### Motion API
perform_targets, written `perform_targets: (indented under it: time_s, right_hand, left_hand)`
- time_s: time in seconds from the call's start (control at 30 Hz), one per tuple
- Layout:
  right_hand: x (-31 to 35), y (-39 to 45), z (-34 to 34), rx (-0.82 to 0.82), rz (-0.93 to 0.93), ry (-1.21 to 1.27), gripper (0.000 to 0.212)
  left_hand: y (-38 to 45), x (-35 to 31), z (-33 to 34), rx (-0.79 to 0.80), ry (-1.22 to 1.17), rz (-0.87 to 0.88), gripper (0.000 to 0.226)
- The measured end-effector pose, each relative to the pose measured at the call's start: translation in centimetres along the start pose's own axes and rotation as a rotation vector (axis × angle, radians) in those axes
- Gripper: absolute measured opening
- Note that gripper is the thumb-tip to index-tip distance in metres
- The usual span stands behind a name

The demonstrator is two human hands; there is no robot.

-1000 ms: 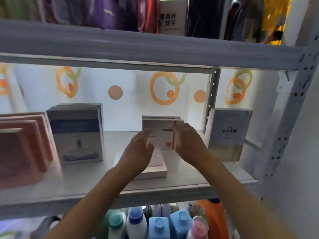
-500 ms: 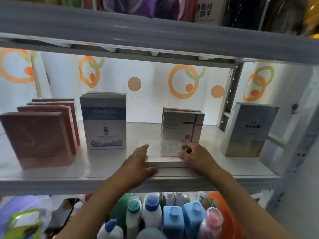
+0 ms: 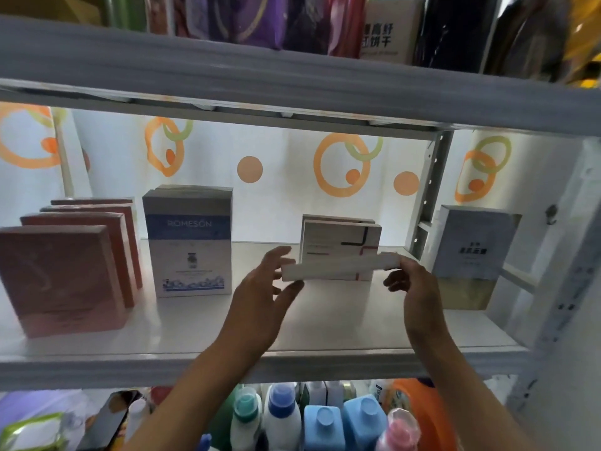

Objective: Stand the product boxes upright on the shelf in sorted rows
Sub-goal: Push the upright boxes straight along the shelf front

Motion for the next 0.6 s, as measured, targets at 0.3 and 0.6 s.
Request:
perform_targets:
  time_s: [0.3,0.6]
  right_hand:
    - [-2.8,3.4,0.4,-0.055,0.047,-0.209,0.023]
    - [-5.9,6.4,2.7,-0.029,0.093,-0.438,0.025]
  left_hand:
    - [5.4,2.1,3.3,-0.222,-0.221,-0.217,0.047]
    - [7.8,5.7,6.8,-0.245,-0.16,-0.212,0.023]
Point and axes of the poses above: each hand's wrist, its own y-axis towards the middle knuckle, its own z-axis out of the palm, x = y × z, the point moved 5 cm from there along y, towards the middle knuckle, and after that the axes turned 11 degrees about -y, right-handed, at the moved point
